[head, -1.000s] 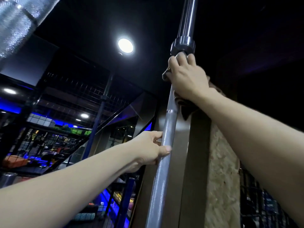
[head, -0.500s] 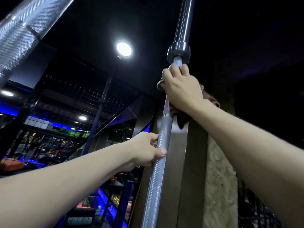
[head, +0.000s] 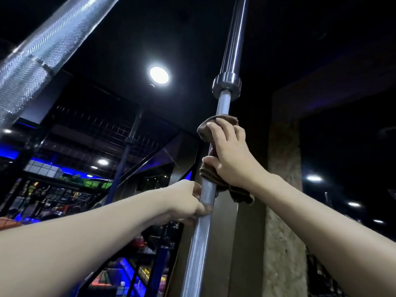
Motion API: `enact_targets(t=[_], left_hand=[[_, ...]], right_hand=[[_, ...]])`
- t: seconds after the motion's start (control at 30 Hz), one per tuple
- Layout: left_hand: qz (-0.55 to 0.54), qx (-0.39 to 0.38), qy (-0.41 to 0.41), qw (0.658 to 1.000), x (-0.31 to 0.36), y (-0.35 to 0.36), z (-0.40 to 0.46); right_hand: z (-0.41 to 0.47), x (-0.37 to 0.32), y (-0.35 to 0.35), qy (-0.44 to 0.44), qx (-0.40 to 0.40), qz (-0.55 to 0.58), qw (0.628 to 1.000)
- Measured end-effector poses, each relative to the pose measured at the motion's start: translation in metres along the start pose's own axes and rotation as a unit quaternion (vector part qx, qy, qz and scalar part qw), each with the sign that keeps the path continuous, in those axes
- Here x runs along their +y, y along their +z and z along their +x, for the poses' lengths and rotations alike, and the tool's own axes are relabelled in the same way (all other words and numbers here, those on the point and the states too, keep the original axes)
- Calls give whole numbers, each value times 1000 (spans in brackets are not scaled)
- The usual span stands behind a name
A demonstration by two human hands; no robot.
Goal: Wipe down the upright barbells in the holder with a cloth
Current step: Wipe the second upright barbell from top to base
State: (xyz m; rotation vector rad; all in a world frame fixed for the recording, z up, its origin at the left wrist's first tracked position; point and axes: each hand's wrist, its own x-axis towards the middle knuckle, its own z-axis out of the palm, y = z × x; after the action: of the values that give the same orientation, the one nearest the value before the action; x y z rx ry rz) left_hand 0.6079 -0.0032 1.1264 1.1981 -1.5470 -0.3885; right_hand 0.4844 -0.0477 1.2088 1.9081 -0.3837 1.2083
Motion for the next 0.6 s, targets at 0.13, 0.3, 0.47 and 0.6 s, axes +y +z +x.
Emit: enact_targets(t=[0.13, 0.3, 0.47, 0.6], left_hand=[[5, -1, 8, 1000, 0, 1, -1], [9, -8, 28, 1000, -3, 0, -5], [12, 7, 24, 1000, -3, -3, -8], [12, 16, 14, 1000, -1, -2, -9]], right_hand=[[18, 10, 1, 4, 103, 54, 993], [84, 30, -9, 67, 139, 38, 987], [63, 16, 9, 66, 138, 32, 988], [15, 0, 26, -10, 158, -17, 987]])
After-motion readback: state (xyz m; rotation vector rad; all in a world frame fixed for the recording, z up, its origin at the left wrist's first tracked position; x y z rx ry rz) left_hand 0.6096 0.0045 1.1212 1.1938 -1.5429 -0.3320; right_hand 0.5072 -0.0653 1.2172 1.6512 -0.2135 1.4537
